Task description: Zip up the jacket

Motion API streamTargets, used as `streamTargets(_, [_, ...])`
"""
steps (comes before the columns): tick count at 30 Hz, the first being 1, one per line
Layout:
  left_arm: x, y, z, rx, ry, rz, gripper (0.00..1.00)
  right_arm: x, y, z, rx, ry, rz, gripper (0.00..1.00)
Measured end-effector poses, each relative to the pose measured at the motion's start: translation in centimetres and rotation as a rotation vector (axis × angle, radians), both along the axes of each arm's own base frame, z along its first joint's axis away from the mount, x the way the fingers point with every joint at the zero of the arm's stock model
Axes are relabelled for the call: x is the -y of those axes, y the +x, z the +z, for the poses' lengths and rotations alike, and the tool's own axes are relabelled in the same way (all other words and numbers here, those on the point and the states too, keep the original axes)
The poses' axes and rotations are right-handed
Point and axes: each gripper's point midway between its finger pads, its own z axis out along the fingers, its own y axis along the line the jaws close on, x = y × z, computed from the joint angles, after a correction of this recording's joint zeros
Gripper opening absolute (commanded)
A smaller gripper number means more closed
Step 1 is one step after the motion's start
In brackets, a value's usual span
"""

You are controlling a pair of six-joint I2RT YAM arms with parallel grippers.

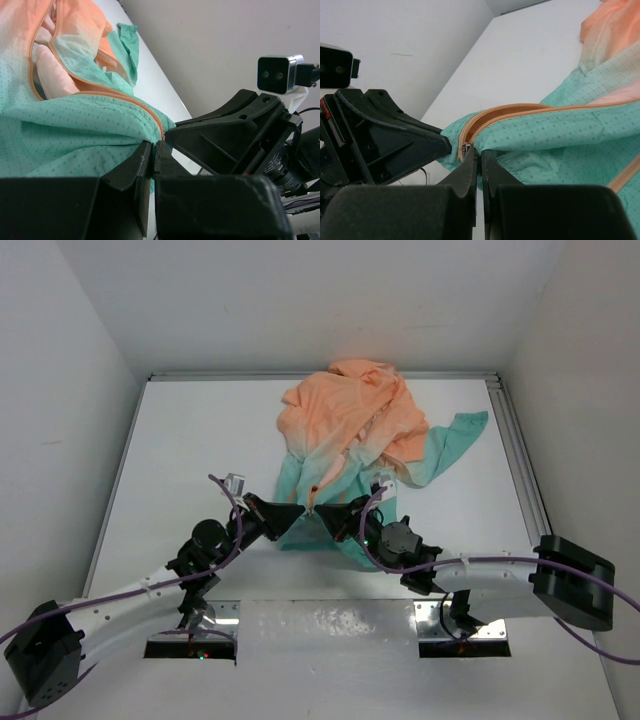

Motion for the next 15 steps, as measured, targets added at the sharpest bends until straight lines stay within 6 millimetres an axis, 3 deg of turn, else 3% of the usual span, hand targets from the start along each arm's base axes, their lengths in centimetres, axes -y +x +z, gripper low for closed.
streamTargets(15, [0.0, 0.2, -1.1, -0.019, 0.041, 0.007, 0.0, 0.3, -0.3, 0.1, -0.034, 0.004, 0.0, 0.0])
